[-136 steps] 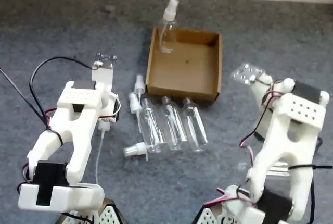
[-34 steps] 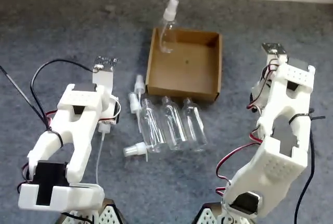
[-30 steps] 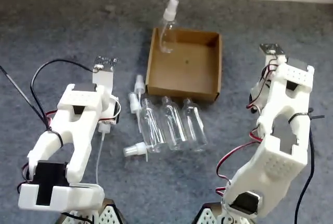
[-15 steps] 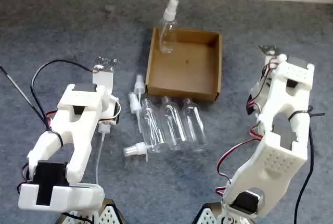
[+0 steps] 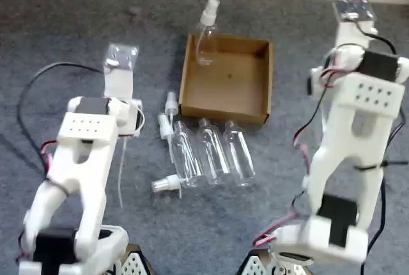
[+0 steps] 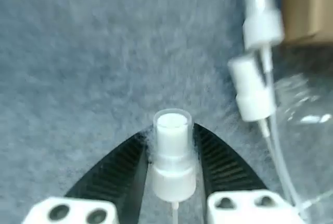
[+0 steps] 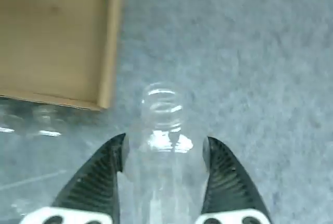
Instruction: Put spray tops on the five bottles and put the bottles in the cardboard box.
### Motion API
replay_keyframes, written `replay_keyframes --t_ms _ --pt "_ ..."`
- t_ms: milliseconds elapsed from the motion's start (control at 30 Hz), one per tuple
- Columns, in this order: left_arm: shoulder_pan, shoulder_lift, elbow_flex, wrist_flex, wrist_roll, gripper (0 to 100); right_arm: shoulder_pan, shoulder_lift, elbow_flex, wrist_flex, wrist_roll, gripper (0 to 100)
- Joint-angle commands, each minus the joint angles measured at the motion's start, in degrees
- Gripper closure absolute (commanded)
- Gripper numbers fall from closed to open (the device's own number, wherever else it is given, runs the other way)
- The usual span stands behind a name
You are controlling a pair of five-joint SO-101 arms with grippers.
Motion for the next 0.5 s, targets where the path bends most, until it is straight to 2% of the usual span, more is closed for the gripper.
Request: replay_keyframes --t_ms 0,200,333,467 --pt "-0.8 -11.7 -7.0 3.2 0.0 99 -10.2 -12.3 6.6 -5.4 -3.3 99.5" --pt "-0.8 -25.3 -15.8 4.9 1.2 99 -28.3 -26.9 28.8 -22.4 -4.9 99.5" --pt "-0.7 -31.1 -20.8 4.5 7.1 99 -37.2 -33.5 42.8 -32.5 -4.9 99.5" --pt "-0.8 -35.0 -22.1 4.3 15.5 99 -42.9 -36.6 52.5 -37.1 -4.9 99.5"
